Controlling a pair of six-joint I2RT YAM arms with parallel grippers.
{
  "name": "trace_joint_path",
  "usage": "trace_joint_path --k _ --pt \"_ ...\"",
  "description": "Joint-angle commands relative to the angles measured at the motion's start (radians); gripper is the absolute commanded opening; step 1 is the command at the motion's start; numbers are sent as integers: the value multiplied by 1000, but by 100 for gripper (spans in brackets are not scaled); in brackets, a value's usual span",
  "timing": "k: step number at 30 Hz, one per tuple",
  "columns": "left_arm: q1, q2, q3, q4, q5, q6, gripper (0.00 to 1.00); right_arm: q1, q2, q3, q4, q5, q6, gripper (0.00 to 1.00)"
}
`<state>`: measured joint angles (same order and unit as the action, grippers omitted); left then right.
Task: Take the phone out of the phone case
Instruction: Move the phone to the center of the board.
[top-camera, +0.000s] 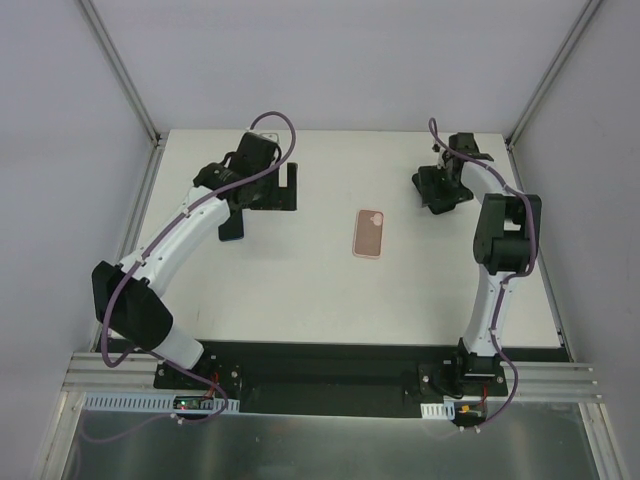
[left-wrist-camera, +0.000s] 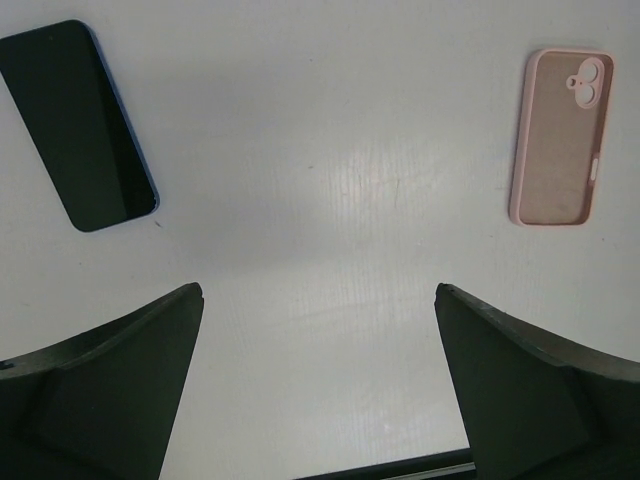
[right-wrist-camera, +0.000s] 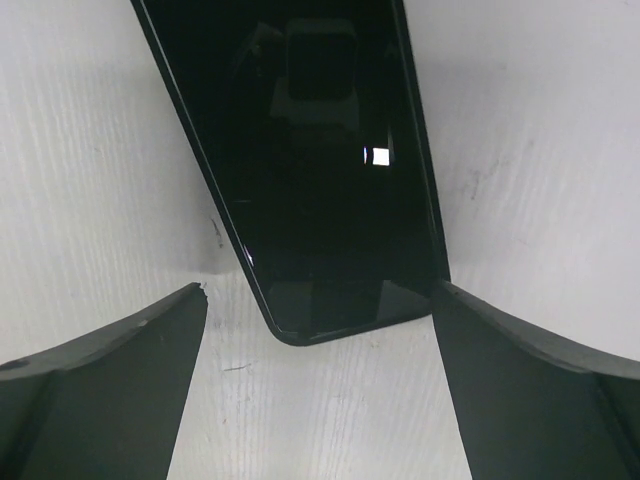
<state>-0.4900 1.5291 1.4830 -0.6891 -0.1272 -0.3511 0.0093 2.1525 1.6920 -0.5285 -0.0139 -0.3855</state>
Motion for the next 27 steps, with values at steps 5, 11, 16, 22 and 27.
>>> trace_joint_path --k 5,11,16,22,27 --pt "-9 -57 -23 -4 26 -8 99 -34 52 66 12 -95 -107 96" --pt "-10 -72 -40 -4 23 -11 99 -34 4 40 44 -72 -108 96" --pt "-16 -70 -40 -4 21 -14 99 -35 -45 40 55 -43 -116 96" --pt "-24 -69 -32 -6 17 -11 99 -51 -19 83 62 -61 -89 96" --pt "-25 -66 -27 -12 14 -14 99 -52 -16 100 82 -83 -66 96"
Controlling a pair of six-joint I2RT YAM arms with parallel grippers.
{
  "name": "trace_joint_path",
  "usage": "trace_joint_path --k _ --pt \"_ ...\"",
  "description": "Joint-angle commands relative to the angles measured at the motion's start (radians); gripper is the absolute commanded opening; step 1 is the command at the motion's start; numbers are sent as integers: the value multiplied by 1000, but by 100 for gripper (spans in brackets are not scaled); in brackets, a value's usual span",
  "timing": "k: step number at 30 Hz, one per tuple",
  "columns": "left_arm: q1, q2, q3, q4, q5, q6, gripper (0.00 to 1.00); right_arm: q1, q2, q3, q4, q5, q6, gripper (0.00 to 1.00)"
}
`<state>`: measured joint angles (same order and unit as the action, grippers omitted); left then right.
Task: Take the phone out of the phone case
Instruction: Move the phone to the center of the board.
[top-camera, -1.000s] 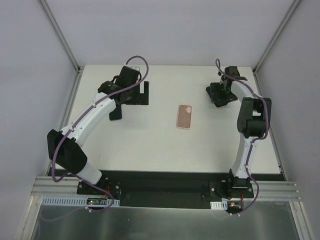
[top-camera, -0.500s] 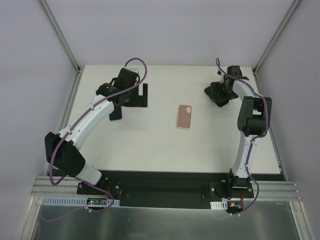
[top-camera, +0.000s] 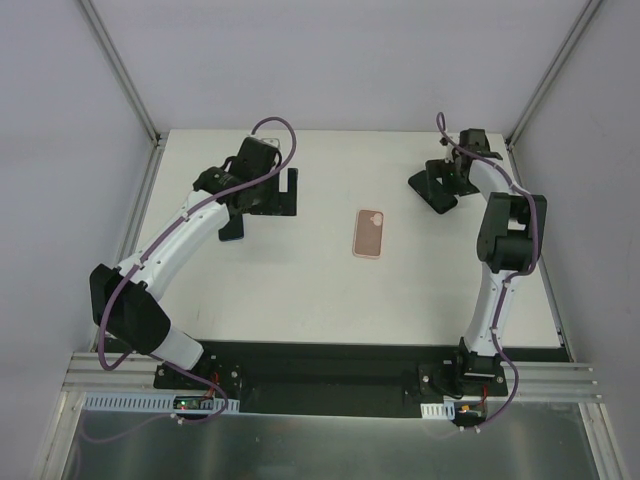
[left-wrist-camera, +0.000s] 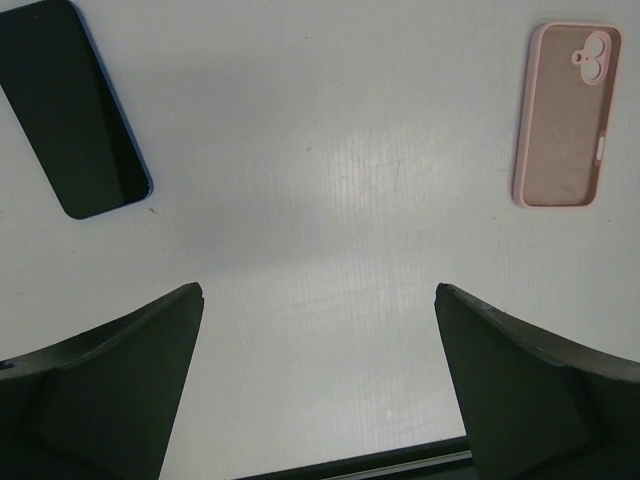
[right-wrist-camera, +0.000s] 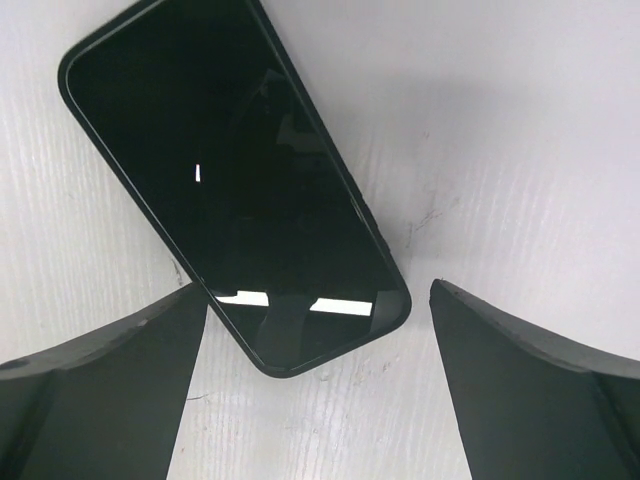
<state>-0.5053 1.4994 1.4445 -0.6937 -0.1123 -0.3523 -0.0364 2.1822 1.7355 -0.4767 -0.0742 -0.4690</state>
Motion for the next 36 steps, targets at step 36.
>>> trace_joint_path --k 36 --pt "-79 8 39 -40 -49 -1 99 12 -29 -87 0 -113 47 96"
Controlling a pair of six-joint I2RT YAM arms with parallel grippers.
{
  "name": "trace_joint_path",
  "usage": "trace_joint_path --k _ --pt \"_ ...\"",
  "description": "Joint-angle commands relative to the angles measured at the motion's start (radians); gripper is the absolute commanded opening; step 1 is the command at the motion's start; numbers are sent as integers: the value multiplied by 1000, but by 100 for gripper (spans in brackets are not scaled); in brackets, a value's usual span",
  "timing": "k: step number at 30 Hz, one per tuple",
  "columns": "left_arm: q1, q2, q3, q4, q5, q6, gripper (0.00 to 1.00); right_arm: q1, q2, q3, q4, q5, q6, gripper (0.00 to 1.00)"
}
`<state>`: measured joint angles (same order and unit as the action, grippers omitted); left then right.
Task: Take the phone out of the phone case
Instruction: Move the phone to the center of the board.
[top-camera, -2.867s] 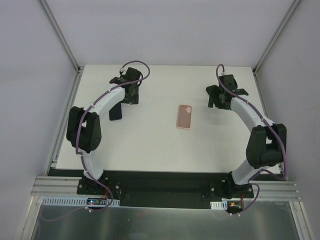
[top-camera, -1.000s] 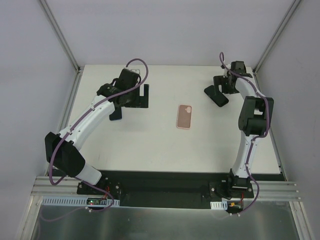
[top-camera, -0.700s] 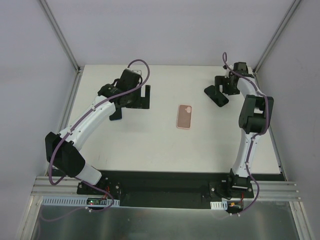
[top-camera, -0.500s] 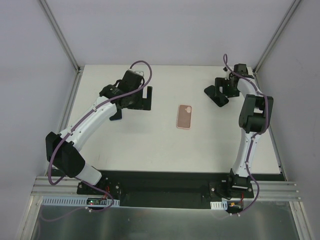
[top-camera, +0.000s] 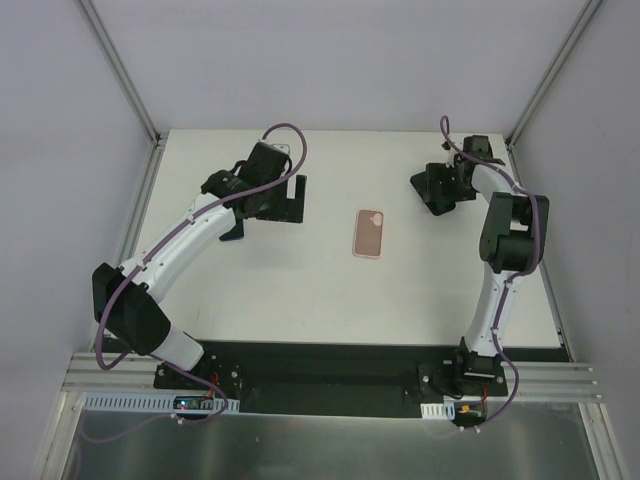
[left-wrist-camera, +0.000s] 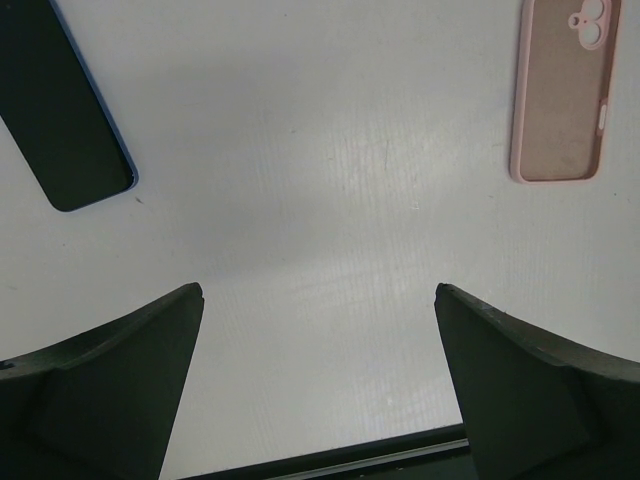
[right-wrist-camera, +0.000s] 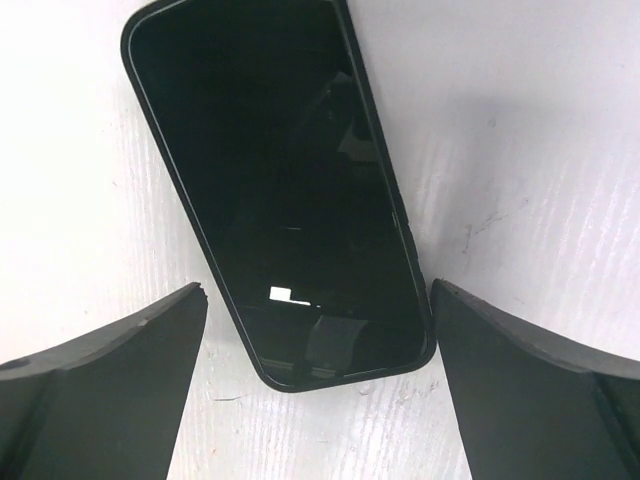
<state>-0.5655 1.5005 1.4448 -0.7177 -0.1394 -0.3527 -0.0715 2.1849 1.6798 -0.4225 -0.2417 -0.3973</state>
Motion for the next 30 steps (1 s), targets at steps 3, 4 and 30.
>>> trace_joint_path --k 3,4,30 --pt "-19 10 43 -15 -23 1 99 70 -22 -9 -82 114 -52 96" --pt "-22 10 43 -17 -23 1 99 70 -14 -5 -85 130 -55 96" --pt "27 14 58 -9 75 -23 99 130 6 47 -148 147 -51 32"
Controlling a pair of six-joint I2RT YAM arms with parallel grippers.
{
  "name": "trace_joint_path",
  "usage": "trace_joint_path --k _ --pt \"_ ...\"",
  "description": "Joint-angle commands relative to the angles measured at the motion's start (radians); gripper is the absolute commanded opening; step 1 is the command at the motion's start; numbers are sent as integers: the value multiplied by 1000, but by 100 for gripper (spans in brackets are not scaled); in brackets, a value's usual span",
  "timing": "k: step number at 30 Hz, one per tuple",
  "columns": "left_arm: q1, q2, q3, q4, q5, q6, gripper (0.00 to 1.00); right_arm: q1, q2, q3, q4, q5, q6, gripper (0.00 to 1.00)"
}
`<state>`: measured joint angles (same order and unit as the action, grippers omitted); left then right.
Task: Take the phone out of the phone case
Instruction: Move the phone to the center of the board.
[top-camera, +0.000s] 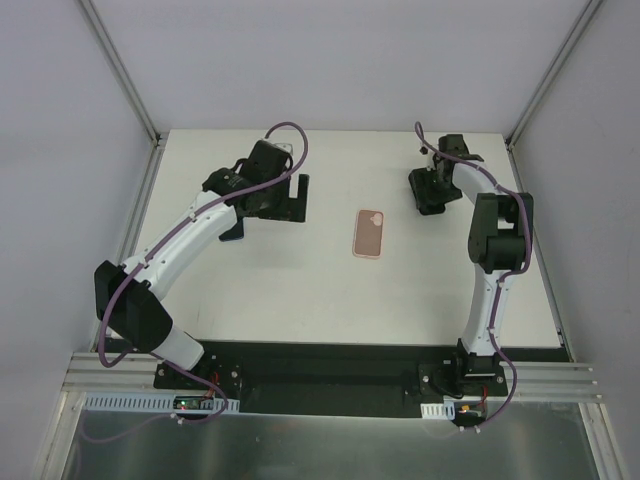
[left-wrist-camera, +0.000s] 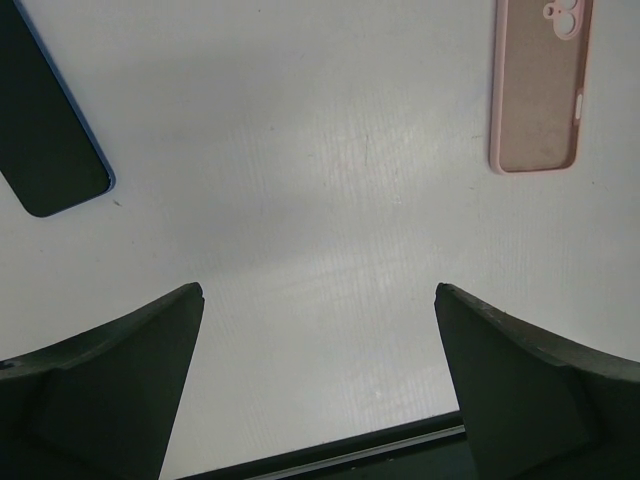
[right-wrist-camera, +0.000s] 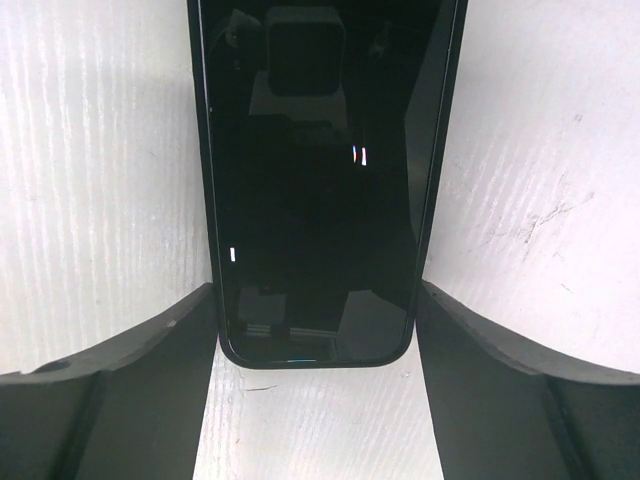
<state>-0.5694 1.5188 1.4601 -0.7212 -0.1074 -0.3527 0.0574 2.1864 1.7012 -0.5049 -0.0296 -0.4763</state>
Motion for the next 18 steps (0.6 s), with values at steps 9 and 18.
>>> trace_joint_path --k 9,18 --pt "75 17 85 6 95 -75 99 28 -79 -57 -34 -95 145 1" --pt "95 60 106 31 196 -98 99 59 -213 -256 -4 -38 222 1"
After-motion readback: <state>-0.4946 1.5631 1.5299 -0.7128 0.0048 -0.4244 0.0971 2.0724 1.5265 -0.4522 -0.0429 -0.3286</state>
